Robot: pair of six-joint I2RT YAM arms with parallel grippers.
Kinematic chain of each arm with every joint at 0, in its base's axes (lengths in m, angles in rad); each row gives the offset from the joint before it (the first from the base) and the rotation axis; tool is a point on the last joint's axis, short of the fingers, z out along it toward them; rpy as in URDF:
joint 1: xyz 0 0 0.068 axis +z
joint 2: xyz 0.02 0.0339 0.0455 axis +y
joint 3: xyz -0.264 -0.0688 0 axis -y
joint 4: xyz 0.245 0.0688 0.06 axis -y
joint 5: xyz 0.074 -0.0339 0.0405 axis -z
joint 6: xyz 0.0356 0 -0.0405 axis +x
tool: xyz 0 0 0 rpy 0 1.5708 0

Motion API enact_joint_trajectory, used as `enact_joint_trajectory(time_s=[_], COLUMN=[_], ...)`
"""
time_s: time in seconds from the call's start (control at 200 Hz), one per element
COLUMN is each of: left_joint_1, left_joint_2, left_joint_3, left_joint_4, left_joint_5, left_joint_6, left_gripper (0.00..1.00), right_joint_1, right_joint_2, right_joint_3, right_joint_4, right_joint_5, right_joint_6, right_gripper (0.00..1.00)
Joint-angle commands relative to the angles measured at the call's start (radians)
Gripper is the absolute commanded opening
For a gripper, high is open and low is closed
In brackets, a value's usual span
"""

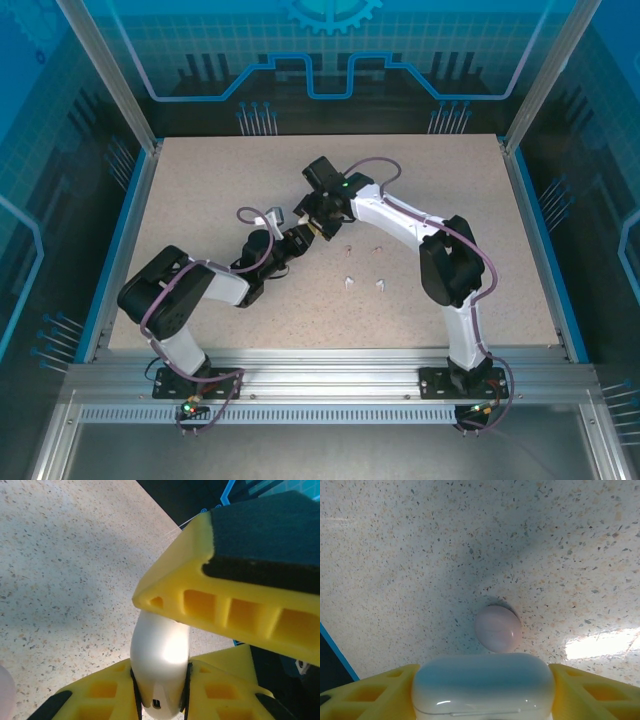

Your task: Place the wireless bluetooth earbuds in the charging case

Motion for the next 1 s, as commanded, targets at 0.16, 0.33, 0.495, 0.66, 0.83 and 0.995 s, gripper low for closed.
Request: enact_joint_trajectory(time_s=[0.16, 0.33, 0.495, 0.66, 0.83, 0.995], left_joint_1=[0.002, 0.01, 0.044, 0.097, 0.128, 0.127], left_joint_2=[-0.073, -0.231, -0.347, -0.393, -0.376, -0.334], left_joint_3=[0.008, 0.051, 0.089, 0.132, 0.164, 0.194], left_joint_4=[-0.102, -0.395, -0.595, -0.729, -0.763, -0.74], left_joint_5=[0.002, 0.118, 0.31, 0.465, 0.6, 0.661], left_joint_6=[0.025, 0.13, 0.267, 0.331, 0.355, 0.33], left_gripper=[0.0, 0.0, 0.0, 0.0, 0.0, 0.0], right_joint_1=[-0.061, -0.137, -0.187, -0.208, -0.211, -0.2], right_joint_2=[-0.129, -0.282, -0.487, -0.693, -0.767, -0.723], right_joint_3=[-0.023, -0.186, -0.516, -0.831, -0.969, -0.942], right_joint_4=[-0.03, 0.002, 0.25, 0.526, 0.682, 0.72], right_joint_5=[-0.062, -0.035, -0.046, -0.123, -0.295, -0.359], right_joint_6=[-0.057, -0.245, -0.527, -0.739, -0.805, -0.823], right_gripper=[0.91, 0.92, 0.92, 0.92, 0.91, 0.9])
